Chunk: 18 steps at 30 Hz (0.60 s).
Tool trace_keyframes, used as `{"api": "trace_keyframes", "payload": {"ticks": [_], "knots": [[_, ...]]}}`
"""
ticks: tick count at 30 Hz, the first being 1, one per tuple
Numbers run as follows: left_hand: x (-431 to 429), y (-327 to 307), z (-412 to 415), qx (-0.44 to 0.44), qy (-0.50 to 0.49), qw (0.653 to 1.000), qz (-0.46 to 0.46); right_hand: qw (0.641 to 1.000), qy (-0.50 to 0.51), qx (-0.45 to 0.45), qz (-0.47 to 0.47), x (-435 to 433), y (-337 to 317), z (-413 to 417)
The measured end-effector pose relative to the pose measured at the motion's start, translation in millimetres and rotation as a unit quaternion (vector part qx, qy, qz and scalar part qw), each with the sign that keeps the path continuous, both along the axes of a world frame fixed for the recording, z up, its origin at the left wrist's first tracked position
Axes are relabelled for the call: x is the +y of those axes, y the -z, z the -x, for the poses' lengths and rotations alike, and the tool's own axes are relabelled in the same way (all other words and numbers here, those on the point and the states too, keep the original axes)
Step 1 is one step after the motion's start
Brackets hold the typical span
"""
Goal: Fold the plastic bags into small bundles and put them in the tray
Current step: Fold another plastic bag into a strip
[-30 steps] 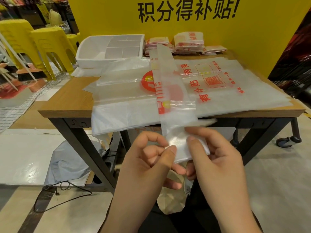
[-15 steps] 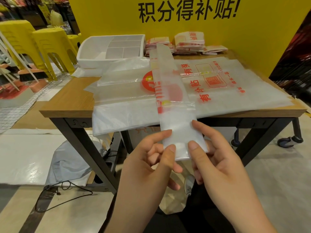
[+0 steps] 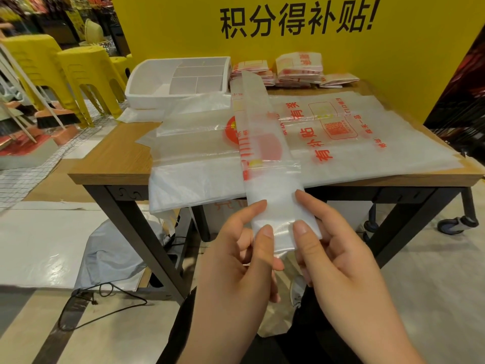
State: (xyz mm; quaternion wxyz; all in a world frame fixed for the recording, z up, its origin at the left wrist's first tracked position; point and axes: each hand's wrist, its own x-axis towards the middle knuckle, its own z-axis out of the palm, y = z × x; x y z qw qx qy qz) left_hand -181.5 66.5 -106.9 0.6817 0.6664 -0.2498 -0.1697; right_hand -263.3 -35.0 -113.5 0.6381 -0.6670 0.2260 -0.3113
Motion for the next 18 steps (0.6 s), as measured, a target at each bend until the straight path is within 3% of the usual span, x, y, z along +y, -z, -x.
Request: {"api": "trace_keyframes", "payload": {"ticks": [9, 12, 15, 18], "knots": [[-2.1, -3.1, 4.1, 0.001, 0.003, 1.0, -0.015, 0.999, 0.021, -0.023, -0.022, 3.0, 3.6, -1.6], [4.6, -3.1, -4.2, -0.033, 0.063, 0.997, -0.04, 0.999, 0.02, 0.003, -0.033, -0.1, 0.6, 1.6], [24.1, -2.3, -25.4, -0.195, 0.158, 0.962, -0.113, 0.999, 0.019, 0.012, -0.045, -3.2, -10.4, 7.7], [34.1, -6.2, -48.1, -0.414, 0.113, 0.889, -0.163, 0.997, 0.021, 0.003, -0.078, -1.5, -22.2, 14.3]]}}
